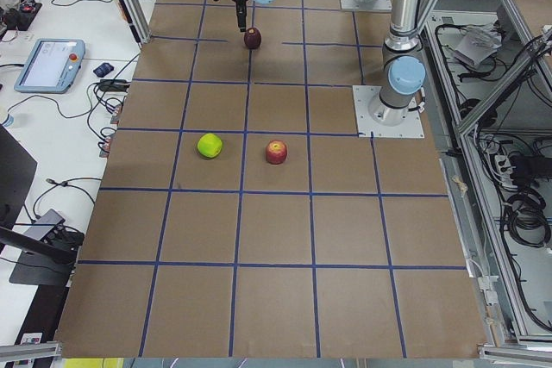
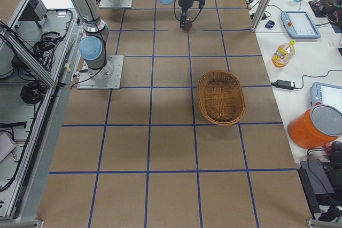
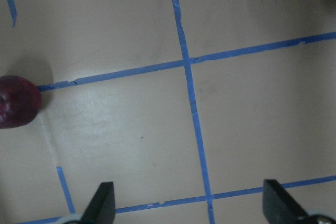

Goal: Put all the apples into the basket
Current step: 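Move left gripper toward red apple while right gripper approaches dark apple, then grasp dark apple with right gripper while left gripper grasps red apple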

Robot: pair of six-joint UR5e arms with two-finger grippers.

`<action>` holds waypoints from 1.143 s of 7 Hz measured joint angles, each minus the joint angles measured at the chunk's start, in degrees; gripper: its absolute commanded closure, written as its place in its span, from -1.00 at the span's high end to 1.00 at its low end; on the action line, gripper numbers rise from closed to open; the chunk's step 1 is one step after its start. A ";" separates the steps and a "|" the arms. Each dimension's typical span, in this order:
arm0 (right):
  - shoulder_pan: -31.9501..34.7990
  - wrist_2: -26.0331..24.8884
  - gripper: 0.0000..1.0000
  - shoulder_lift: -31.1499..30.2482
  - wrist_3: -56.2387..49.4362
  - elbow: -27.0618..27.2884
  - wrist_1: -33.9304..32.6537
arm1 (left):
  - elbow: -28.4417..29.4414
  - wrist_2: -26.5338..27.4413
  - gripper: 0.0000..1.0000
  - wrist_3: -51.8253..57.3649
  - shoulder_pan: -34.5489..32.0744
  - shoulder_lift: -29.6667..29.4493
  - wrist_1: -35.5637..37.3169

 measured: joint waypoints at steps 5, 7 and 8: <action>17.80 0.00 1.00 15.75 20.59 -4.77 -13.81 | -2.70 8.99 1.00 31.56 23.48 3.94 -6.54; 19.66 0.08 1.00 20.37 23.95 -6.13 -15.86 | -7.53 9.49 1.00 40.00 32.41 1.86 -1.63; 19.87 0.14 1.00 22.10 24.33 -6.32 -17.12 | -10.64 9.70 1.00 42.04 34.97 0.38 2.64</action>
